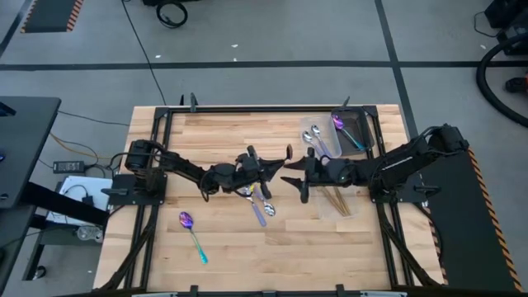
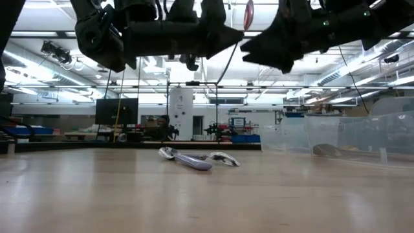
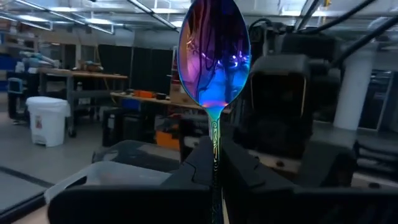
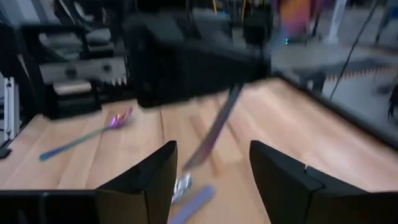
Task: Sort silverware by color (type)
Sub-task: Put the blue spoon into the black bin
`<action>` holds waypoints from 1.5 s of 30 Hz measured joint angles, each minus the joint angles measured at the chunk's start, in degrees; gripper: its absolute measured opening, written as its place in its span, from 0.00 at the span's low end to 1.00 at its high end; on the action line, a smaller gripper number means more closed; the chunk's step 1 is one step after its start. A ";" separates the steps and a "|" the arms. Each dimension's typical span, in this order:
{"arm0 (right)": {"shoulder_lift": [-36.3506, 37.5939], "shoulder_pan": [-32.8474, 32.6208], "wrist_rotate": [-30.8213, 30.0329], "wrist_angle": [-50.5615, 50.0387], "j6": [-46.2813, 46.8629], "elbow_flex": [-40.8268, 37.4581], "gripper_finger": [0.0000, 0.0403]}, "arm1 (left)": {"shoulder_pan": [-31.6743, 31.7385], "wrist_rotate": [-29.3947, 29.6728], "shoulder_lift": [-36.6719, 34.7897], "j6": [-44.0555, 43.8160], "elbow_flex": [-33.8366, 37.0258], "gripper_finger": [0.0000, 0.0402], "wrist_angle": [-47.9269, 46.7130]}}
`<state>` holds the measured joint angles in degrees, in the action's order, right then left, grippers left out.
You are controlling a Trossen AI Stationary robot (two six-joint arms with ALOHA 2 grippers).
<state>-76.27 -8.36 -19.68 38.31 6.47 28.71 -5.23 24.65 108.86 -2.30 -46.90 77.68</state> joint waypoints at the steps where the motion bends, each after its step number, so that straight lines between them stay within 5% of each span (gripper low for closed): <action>1: 0.00 0.00 0.00 1.40 -1.45 0.00 0.52 | 0.00 -0.52 0.00 0.04 -0.30 0.05 -0.18; 8: 0.00 0.04 0.41 4.60 -10.99 0.00 0.49 | 0.07 -8.09 0.00 1.86 -2.46 0.05 -0.47; 19: 0.00 0.70 13.73 5.35 -9.71 0.01 0.32 | 0.31 -18.69 0.00 5.90 -3.91 0.05 -0.56; 32: 0.02 0.72 14.88 6.26 -10.01 0.00 0.07 | 0.26 -18.97 -0.11 5.97 -3.91 0.05 -3.96; 45: 0.45 0.70 13.76 0.27 -4.49 0.02 0.07 | 0.24 -16.67 -0.11 6.03 -3.89 0.11 -8.30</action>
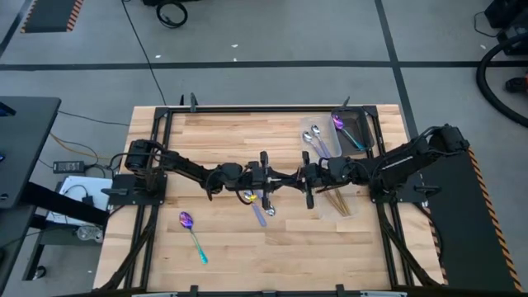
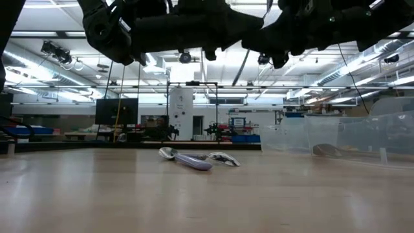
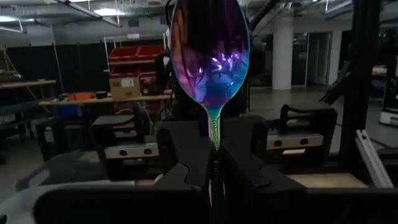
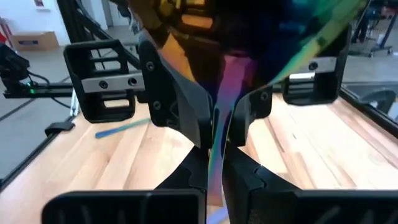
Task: Sort silverware by color (type)
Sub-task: Put the blue spoon into the black bin
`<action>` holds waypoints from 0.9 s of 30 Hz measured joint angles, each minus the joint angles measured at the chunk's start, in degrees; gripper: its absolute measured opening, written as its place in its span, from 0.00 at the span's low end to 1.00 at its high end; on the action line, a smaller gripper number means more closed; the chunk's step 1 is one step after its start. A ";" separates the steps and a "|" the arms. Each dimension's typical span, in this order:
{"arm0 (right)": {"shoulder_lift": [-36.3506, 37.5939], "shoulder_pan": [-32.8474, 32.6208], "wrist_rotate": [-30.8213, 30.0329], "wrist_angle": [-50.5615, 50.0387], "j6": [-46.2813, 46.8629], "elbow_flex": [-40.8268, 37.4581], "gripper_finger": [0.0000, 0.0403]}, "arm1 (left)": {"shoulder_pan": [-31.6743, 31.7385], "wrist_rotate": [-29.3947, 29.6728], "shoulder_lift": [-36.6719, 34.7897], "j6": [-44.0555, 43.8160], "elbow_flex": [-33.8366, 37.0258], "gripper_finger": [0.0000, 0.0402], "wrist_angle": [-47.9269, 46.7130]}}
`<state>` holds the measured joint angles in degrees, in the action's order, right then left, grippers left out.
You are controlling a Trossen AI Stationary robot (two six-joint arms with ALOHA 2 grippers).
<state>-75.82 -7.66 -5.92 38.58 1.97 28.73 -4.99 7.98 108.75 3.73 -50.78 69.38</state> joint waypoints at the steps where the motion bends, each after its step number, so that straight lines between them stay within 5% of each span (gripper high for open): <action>1: 0.23 0.01 -0.05 -0.88 0.15 0.00 0.07 | 0.06 0.03 0.00 0.00 -0.02 0.12 -0.64; 14: 6.71 0.02 -0.45 -16.39 3.03 0.00 0.08 | -0.10 4.31 -6.82 -2.73 3.73 0.42 -12.13; 27: 15.04 5.01 -2.48 -35.73 11.61 0.02 0.09 | -0.76 5.48 -12.68 -15.21 4.09 0.43 -36.87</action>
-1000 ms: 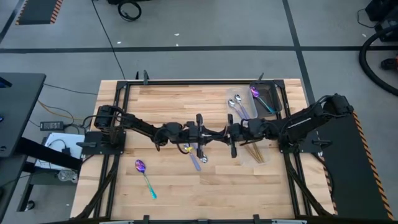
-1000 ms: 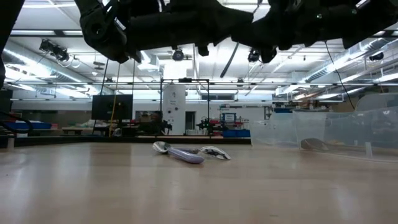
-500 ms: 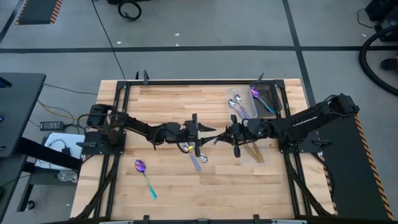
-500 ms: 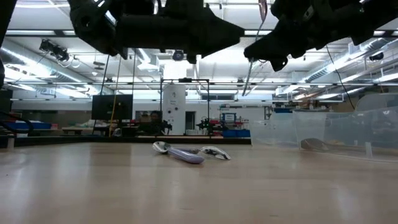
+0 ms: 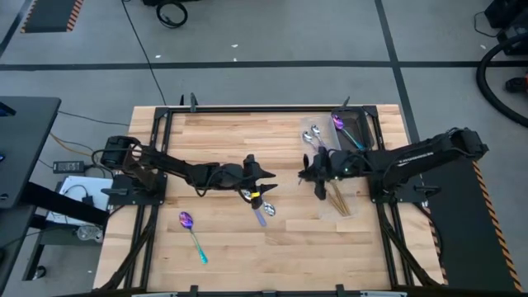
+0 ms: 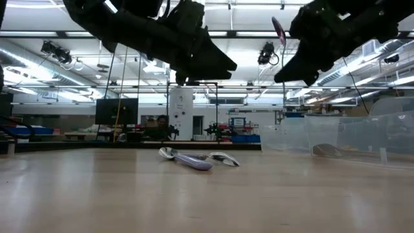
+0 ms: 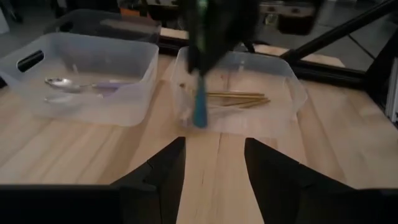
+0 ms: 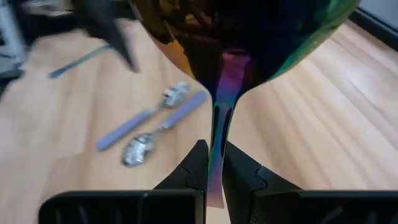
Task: Sort silverware by color (type)
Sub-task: Put the blue spoon into the black bin
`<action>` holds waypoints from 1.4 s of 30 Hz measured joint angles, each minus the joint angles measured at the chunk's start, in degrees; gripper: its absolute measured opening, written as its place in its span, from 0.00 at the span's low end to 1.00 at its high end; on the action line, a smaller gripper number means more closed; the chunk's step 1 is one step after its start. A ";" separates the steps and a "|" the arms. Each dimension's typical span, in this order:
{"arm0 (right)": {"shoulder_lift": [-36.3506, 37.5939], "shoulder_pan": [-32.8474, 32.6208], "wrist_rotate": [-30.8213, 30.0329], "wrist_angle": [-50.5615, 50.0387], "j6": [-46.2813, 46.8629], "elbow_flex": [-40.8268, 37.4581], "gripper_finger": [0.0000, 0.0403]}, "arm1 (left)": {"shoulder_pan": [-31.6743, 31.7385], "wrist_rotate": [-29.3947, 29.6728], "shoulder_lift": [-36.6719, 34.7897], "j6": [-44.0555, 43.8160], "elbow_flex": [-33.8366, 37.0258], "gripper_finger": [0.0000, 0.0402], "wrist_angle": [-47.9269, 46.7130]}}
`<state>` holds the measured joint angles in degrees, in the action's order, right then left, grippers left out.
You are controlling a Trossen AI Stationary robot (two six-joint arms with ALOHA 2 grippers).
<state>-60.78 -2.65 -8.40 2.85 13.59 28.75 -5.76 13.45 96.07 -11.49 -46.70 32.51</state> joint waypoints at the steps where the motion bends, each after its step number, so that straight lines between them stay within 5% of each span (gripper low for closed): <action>1: 1.07 0.81 -0.31 -1.74 0.41 0.00 0.09 | 0.00 0.02 0.06 -0.04 0.00 0.43 0.08; 6: 5.23 4.72 -0.91 -12.30 2.89 2.16 0.09 | -0.02 -0.05 0.15 -2.24 0.00 0.43 -1.61; 13: 8.54 10.44 -9.75 -27.68 3.59 6.44 0.09 | -0.15 -0.07 0.17 -2.89 0.00 0.43 -3.52; 27: 6.13 24.25 -10.03 -48.18 4.78 12.16 0.09 | -0.17 -0.07 0.17 -2.82 0.00 0.43 -4.15; 42: 1.36 31.12 -9.81 -59.14 3.80 16.29 0.09 | -0.15 -0.04 0.35 -2.25 0.00 0.43 -4.09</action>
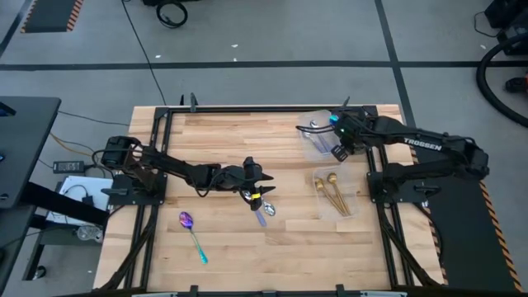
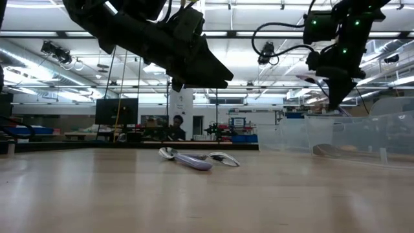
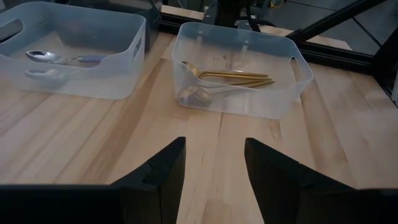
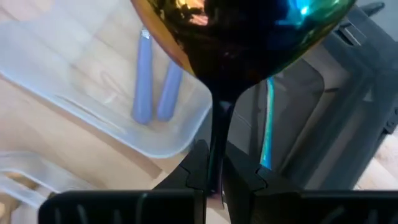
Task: Sort silverware by color (type)
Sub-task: Put the blue spoon into the black bin
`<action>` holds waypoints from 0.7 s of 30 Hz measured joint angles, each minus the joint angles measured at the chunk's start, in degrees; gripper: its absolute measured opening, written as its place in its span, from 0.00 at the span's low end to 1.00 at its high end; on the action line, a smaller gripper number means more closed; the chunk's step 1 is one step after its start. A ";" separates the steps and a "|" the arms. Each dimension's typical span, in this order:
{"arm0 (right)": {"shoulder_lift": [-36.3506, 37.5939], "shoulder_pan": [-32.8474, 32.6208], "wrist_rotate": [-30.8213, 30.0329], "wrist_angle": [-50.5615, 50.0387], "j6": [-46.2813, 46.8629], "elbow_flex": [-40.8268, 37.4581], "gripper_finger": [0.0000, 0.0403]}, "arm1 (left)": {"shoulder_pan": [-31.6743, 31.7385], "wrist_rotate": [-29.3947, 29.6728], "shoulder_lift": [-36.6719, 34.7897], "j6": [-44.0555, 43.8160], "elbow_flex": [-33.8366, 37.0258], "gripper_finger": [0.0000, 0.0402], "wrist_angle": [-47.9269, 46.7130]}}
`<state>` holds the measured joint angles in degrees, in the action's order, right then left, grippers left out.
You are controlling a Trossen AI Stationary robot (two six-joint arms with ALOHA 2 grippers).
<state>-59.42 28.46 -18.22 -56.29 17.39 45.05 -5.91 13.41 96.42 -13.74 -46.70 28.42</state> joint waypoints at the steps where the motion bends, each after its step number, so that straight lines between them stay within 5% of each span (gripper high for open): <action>1: -0.31 0.38 -0.01 -0.10 -0.05 0.02 0.09 | 0.00 0.00 0.00 0.00 0.00 0.43 -0.01; 21: -6.56 8.83 -1.43 -2.49 -5.58 0.03 0.09 | 0.00 0.02 0.00 -0.15 0.00 0.43 0.01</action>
<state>-65.98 37.29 -19.65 -58.77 11.81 45.08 -5.91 13.43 96.42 -13.89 -46.70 28.42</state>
